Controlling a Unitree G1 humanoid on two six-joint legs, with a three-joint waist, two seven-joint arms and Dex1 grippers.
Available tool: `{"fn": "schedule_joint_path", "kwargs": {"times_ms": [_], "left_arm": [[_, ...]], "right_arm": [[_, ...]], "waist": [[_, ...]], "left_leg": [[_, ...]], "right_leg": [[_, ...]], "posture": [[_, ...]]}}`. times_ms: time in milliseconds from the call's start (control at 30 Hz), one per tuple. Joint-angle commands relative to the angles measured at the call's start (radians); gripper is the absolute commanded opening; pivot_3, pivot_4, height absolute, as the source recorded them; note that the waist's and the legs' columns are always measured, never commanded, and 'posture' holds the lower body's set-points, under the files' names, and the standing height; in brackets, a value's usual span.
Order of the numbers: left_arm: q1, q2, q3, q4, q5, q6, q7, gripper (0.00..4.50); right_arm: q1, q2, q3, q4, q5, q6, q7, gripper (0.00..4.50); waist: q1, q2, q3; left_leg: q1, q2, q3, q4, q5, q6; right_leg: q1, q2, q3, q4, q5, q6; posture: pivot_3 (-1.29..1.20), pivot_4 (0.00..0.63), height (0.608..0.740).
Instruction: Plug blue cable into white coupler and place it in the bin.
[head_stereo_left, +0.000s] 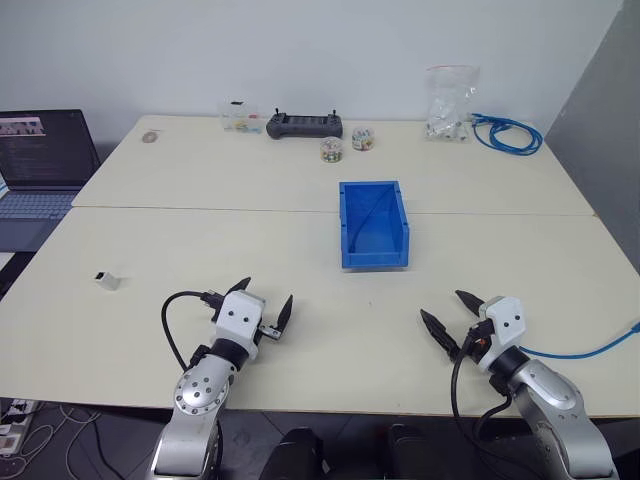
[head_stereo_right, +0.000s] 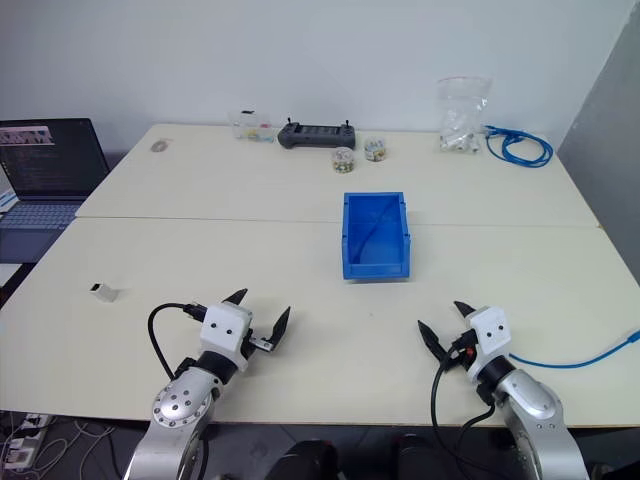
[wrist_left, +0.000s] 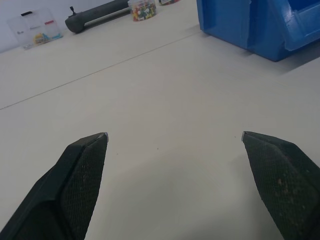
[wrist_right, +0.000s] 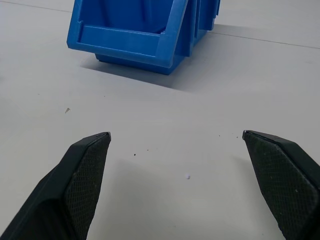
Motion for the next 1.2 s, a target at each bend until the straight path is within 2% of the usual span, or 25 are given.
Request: {"fn": "schedule_joint_path", "kwargs": {"times_ms": [33,400,667,800,967,1200], "left_arm": [[-0.007,0.002,0.002,-0.027,-0.018,-0.021,-0.009,4.5],[-0.001,0.024,-0.014,-0.038,0.007,-0.01,-0.019,4.5],[-0.011,0.108,0.002,-0.05,-0.166,-0.038,-0.233,4.5],[-0.121,0.178,0.018,-0.057,-0.304,0.042,-0.374,4.5],[-0.249,0.238,-0.025,-0.046,-0.393,0.142,-0.505,4.5],[-0.447,0.238,-0.134,0.016,-0.431,0.229,-0.648,4.5]], "right_arm": [[-0.001,-0.003,-0.004,-0.049,0.013,0.001,0.0,4.49],[0.006,0.002,-0.004,-0.051,0.011,0.0,-0.002,4.49],[0.008,-0.002,-0.007,-0.051,0.008,-0.006,0.001,4.49],[-0.001,0.001,-0.011,-0.062,0.006,-0.001,-0.01,4.49],[0.005,0.027,-0.029,-0.106,0.014,0.014,-0.06,4.49],[0.087,0.066,-0.163,-0.186,-0.012,-0.049,-0.178,4.49]], "waist": [[0.0,0.0,0.0],[0.0,0.0,0.0],[-0.001,0.0,0.0],[-0.001,0.0,0.0],[-0.004,0.001,0.0],[-0.002,0.001,0.0]], "left_leg": [[0.0,0.0,0.0,0.0,0.0,0.0],[0.0,-0.001,-0.001,0.0,0.0,0.0],[0.0,-0.001,-0.002,0.0,0.0,0.0],[-0.001,-0.001,-0.003,0.0,0.0,0.0],[0.0,-0.002,-0.003,0.0,0.0,0.0],[-0.001,-0.003,-0.005,0.0,0.0,0.0]], "right_leg": [[0.0,0.0,0.0,0.0,0.0,0.0],[0.0,0.0,-0.001,0.0,0.0,0.0],[0.0,0.0,-0.001,0.0,0.0,-0.001],[0.0,0.0,-0.003,0.0,0.0,-0.001],[0.0,-0.001,-0.002,0.0,-0.001,-0.001],[0.0,-0.001,-0.002,0.001,-0.001,-0.001]], "posture": [[0.0,0.15,0.74],[0.0,0.15,0.74],[0.0,0.15,0.74],[0.0,0.15,0.74],[0.0,0.15,0.74],[0.0,0.15,0.74]]}}
